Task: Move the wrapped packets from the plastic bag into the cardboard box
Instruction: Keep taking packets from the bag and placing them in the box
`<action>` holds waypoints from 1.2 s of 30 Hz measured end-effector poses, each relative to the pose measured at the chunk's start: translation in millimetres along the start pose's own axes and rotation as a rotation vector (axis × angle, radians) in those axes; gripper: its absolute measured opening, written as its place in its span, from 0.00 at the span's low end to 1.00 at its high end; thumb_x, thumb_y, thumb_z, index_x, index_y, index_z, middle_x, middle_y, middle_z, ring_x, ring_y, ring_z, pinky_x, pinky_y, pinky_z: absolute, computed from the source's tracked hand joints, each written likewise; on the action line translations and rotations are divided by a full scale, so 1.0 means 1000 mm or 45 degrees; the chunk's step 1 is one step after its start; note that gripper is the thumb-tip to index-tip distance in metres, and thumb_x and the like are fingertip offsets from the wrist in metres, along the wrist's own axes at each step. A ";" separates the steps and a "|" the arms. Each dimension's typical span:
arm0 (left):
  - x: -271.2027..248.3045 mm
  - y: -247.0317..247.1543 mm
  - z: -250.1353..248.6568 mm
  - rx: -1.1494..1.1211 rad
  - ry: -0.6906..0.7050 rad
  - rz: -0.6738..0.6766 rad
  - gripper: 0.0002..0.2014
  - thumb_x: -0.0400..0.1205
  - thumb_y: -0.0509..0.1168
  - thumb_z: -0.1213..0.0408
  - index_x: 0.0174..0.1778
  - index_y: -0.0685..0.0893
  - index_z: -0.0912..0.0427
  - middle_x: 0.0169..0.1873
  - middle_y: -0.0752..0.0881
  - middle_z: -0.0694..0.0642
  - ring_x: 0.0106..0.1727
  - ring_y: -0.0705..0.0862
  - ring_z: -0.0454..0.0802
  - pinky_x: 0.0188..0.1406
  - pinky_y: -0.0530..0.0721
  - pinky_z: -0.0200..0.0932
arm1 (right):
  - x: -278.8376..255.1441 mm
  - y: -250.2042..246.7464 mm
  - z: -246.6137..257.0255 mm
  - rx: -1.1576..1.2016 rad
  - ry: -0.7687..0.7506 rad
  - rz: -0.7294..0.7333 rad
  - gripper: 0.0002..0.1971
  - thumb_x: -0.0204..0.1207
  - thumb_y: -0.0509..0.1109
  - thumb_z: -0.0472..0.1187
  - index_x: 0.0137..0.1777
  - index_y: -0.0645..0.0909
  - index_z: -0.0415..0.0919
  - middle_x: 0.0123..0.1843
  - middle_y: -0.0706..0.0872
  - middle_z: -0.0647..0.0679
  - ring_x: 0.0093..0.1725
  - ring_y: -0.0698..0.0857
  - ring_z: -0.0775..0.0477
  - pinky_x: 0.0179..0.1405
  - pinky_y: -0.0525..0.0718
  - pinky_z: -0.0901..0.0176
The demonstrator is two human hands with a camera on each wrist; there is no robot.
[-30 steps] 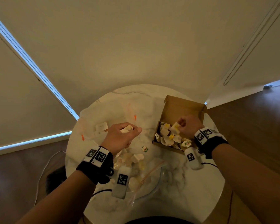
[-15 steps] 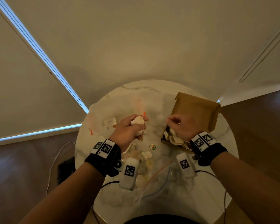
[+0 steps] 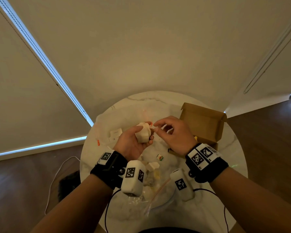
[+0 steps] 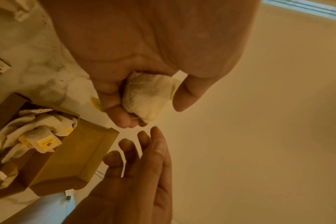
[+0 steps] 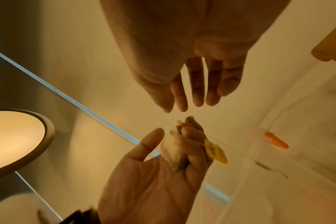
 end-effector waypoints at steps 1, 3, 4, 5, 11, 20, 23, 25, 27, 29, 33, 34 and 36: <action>-0.001 0.002 0.000 0.001 -0.005 0.025 0.21 0.75 0.58 0.64 0.64 0.78 0.66 0.41 0.85 0.62 0.38 0.82 0.54 0.37 0.84 0.43 | 0.002 -0.001 0.002 -0.018 0.004 -0.001 0.05 0.74 0.76 0.44 0.48 0.89 0.49 0.46 0.85 0.53 0.39 0.84 0.55 0.39 0.80 0.66; -0.003 0.003 0.001 0.011 0.004 0.063 0.23 0.74 0.58 0.64 0.65 0.76 0.67 0.43 0.83 0.62 0.38 0.82 0.54 0.37 0.85 0.43 | 0.005 0.004 0.005 -0.097 0.008 0.059 0.05 0.72 0.77 0.47 0.47 0.89 0.52 0.45 0.83 0.54 0.38 0.82 0.55 0.39 0.80 0.65; -0.004 0.003 0.002 0.017 0.013 0.068 0.23 0.74 0.59 0.65 0.66 0.76 0.67 0.44 0.83 0.62 0.38 0.82 0.54 0.37 0.86 0.43 | 0.006 0.007 0.007 -0.127 0.008 0.089 0.06 0.71 0.78 0.49 0.46 0.89 0.52 0.45 0.82 0.55 0.38 0.81 0.55 0.38 0.79 0.65; -0.004 0.003 0.002 0.030 0.030 0.060 0.23 0.74 0.60 0.67 0.66 0.77 0.68 0.45 0.83 0.63 0.40 0.82 0.54 0.38 0.86 0.44 | 0.006 0.009 0.009 -0.146 0.010 0.106 0.09 0.69 0.79 0.51 0.47 0.89 0.51 0.45 0.81 0.55 0.38 0.79 0.56 0.37 0.77 0.67; -0.007 0.009 0.000 0.094 0.084 0.086 0.18 0.86 0.54 0.60 0.65 0.77 0.66 0.50 0.81 0.60 0.46 0.80 0.53 0.45 0.82 0.47 | 0.011 0.015 0.027 -0.236 -0.049 0.148 0.14 0.70 0.78 0.48 0.56 0.88 0.52 0.47 0.79 0.53 0.38 0.74 0.67 0.38 0.68 0.78; -0.010 0.012 0.002 0.060 0.041 0.095 0.26 0.88 0.48 0.48 0.69 0.74 0.65 0.53 0.82 0.60 0.50 0.81 0.54 0.50 0.80 0.48 | 0.018 0.025 0.034 -0.235 -0.051 0.273 0.07 0.69 0.79 0.42 0.47 0.89 0.49 0.46 0.79 0.52 0.38 0.74 0.69 0.36 0.70 0.79; -0.009 0.014 0.002 0.048 0.041 0.105 0.25 0.88 0.48 0.48 0.68 0.75 0.64 0.52 0.80 0.60 0.49 0.79 0.54 0.50 0.79 0.48 | 0.019 0.026 0.031 -0.275 -0.043 0.286 0.10 0.70 0.79 0.43 0.50 0.88 0.48 0.45 0.79 0.53 0.37 0.73 0.65 0.36 0.67 0.77; -0.007 0.013 0.002 0.034 0.049 0.097 0.26 0.86 0.51 0.48 0.69 0.74 0.65 0.51 0.80 0.60 0.48 0.80 0.54 0.49 0.79 0.48 | 0.019 0.027 0.029 -0.292 -0.023 0.299 0.06 0.71 0.78 0.44 0.48 0.89 0.49 0.45 0.79 0.55 0.37 0.73 0.65 0.35 0.66 0.77; -0.006 0.011 0.002 0.026 0.045 0.082 0.29 0.85 0.52 0.47 0.71 0.74 0.67 0.54 0.80 0.61 0.50 0.81 0.55 0.53 0.80 0.49 | 0.020 0.026 0.030 -0.287 -0.019 0.296 0.03 0.72 0.77 0.43 0.44 0.89 0.49 0.44 0.79 0.56 0.36 0.73 0.65 0.35 0.66 0.76; -0.004 0.008 0.002 0.007 0.038 0.056 0.29 0.86 0.52 0.46 0.71 0.75 0.68 0.57 0.83 0.61 0.57 0.82 0.55 0.62 0.79 0.50 | 0.019 0.023 0.034 -0.238 -0.037 0.286 0.01 0.71 0.77 0.42 0.42 0.88 0.49 0.43 0.81 0.55 0.37 0.77 0.61 0.36 0.69 0.74; 0.000 -0.003 -0.005 -0.019 0.055 -0.029 0.24 0.87 0.57 0.52 0.65 0.80 0.70 0.55 0.88 0.63 0.55 0.87 0.53 0.58 0.85 0.48 | 0.013 0.012 0.042 -0.036 -0.038 0.296 0.02 0.71 0.77 0.38 0.39 0.87 0.46 0.41 0.90 0.53 0.43 0.86 0.56 0.45 0.87 0.55; 0.001 -0.007 -0.007 0.014 0.065 -0.075 0.20 0.86 0.59 0.57 0.64 0.80 0.71 0.50 0.88 0.63 0.50 0.88 0.53 0.50 0.87 0.46 | 0.012 0.008 0.043 0.021 -0.026 0.293 0.02 0.71 0.77 0.36 0.40 0.87 0.44 0.43 0.90 0.52 0.45 0.88 0.55 0.48 0.88 0.53; 0.004 -0.018 -0.010 0.092 0.091 -0.199 0.12 0.84 0.62 0.70 0.61 0.81 0.72 0.45 0.85 0.64 0.44 0.87 0.54 0.39 0.89 0.44 | 0.011 0.001 0.044 0.122 -0.010 0.280 0.03 0.72 0.76 0.33 0.40 0.87 0.41 0.47 0.91 0.50 0.49 0.89 0.54 0.52 0.88 0.52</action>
Point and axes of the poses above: each hand's wrist, its own x-axis towards the middle knuckle, its own y-axis out of the palm, z = x × y, the point moved 9 cm from there along x, towards the middle knuckle
